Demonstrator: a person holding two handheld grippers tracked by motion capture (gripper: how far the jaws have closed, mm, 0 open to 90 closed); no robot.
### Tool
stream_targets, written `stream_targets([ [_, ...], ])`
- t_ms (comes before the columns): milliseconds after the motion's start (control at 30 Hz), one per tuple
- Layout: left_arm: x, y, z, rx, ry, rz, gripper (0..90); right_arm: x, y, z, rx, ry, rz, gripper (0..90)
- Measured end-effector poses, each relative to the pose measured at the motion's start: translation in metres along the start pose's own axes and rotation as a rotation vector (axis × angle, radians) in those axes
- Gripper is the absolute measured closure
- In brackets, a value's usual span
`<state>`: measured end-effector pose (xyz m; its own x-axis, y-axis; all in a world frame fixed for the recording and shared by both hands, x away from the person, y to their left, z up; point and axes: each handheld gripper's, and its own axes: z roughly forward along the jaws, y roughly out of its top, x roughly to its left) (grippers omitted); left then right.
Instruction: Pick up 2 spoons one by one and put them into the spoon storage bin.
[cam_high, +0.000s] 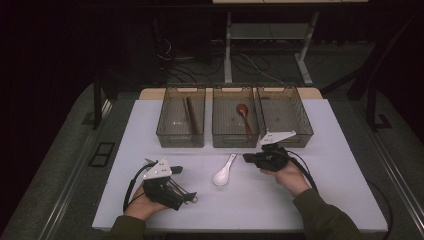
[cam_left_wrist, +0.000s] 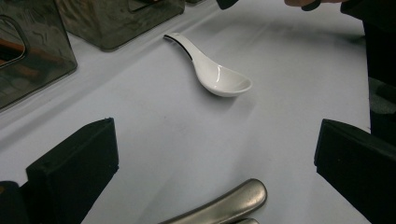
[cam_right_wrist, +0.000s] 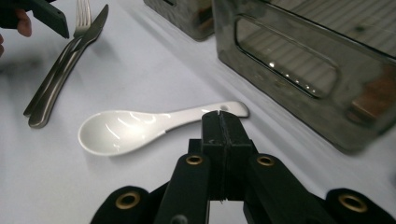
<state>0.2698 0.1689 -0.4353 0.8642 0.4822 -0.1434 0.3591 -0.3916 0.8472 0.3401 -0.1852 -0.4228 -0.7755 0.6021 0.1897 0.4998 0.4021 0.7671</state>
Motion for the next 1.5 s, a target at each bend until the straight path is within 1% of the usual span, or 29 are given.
stream_targets([
  [100,0.0,0.0,0.0,0.0,0.0,-0.001,0.0,0.004,0.006,0.012,0.004,0.011,-0.012,89.9],
  [200,0.0,0.0,0.0,-0.001,0.0,-0.004,0.0,0.006,0.014,0.022,0.009,0.021,-0.014,89.8],
  [267,0.0,-0.001,0.0,-0.004,-0.001,-0.002,0.0,0.007,0.019,0.029,0.012,0.019,-0.022,89.8],
  [400,0.0,0.0,-0.001,-0.005,-0.002,-0.003,0.0,0.009,0.029,0.042,0.046,0.008,-0.04,89.8],
  [433,0.0,0.0,-0.001,-0.002,-0.002,-0.002,0.0,0.009,0.03,0.045,0.053,0.006,-0.038,89.8],
  [500,0.0,0.0,-0.001,-0.008,-0.004,-0.001,0.0,0.009,0.031,0.051,0.068,0.011,-0.04,89.8],
  [633,0.0,0.0,-0.001,-0.008,-0.006,0.0,0.0,0.01,0.03,0.061,0.105,-0.002,-0.05,89.8],
  [800,0.001,0.0,-0.001,-0.007,-0.006,-0.002,0.0,0.009,0.028,0.068,0.131,-0.014,-0.054,89.8],
  [833,0.0,0.0,0.0,-0.013,-0.005,-0.008,0.0,0.009,0.027,0.069,0.136,-0.019,-0.06,89.8],
  [1000,0.0,0.0,-0.001,-0.013,-0.006,-0.006,0.0,0.009,0.027,0.069,0.142,-0.021,-0.065,89.8],
  [1200,-0.001,0.0,-0.001,-0.011,-0.007,-0.005,0.0,0.008,0.027,0.067,0.159,-0.043,-0.078,89.8],
  [1500,0.0,0.0,-0.001,-0.01,-0.007,-0.004,0.0,0.007,0.022,0.057,0.181,-0.052,-0.091,89.8],
])
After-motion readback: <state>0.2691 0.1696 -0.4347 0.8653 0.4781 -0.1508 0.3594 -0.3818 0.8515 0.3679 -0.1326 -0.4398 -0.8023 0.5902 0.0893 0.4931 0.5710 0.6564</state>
